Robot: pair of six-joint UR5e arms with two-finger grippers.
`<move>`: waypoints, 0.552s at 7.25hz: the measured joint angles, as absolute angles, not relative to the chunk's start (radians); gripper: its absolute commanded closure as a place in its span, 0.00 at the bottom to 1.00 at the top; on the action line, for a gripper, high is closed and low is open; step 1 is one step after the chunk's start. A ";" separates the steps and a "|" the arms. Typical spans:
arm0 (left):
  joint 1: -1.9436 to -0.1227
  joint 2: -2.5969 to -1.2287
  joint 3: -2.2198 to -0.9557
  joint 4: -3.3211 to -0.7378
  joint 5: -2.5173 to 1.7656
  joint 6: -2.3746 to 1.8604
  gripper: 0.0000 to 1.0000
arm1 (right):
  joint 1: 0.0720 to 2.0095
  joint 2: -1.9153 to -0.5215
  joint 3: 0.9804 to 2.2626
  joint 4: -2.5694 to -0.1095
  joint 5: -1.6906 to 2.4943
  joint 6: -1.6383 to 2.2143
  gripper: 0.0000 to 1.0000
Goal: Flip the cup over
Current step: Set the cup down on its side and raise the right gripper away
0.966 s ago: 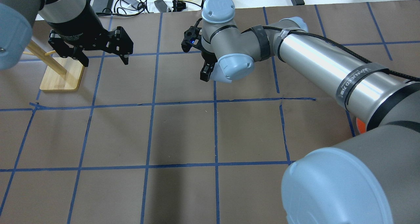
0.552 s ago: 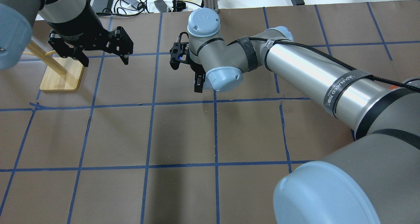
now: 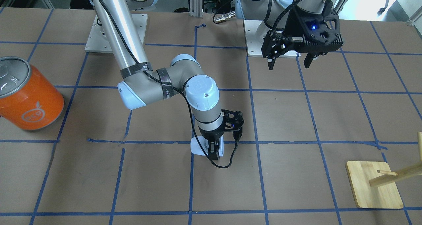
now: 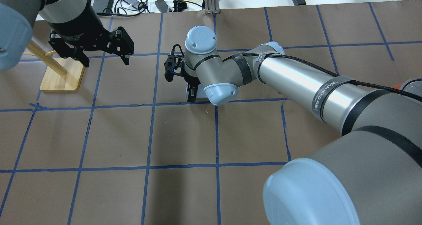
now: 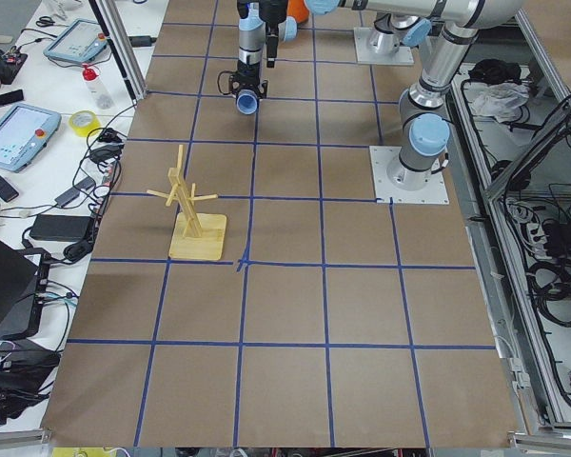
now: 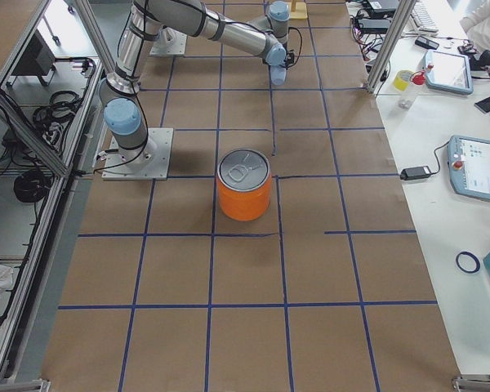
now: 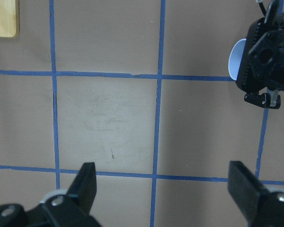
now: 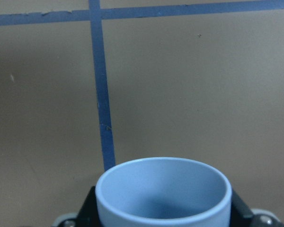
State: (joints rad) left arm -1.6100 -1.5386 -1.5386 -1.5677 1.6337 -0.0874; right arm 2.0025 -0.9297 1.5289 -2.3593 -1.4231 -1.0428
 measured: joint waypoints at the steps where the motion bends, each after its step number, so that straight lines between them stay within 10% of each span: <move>1: -1.610 -1.539 -1.539 -1.568 1.633 -0.087 0.00 | 2.003 -0.926 1.531 -2.365 -1.423 -1.048 1.00; 3: -1.609 -1.539 -1.539 -1.568 1.633 -0.087 0.00 | 2.003 -0.926 1.532 -2.369 -1.431 -1.090 0.96; 4: -1.609 -1.539 -1.539 -1.568 1.633 -0.087 0.00 | 2.003 -0.927 1.533 -2.369 -1.436 -1.110 0.79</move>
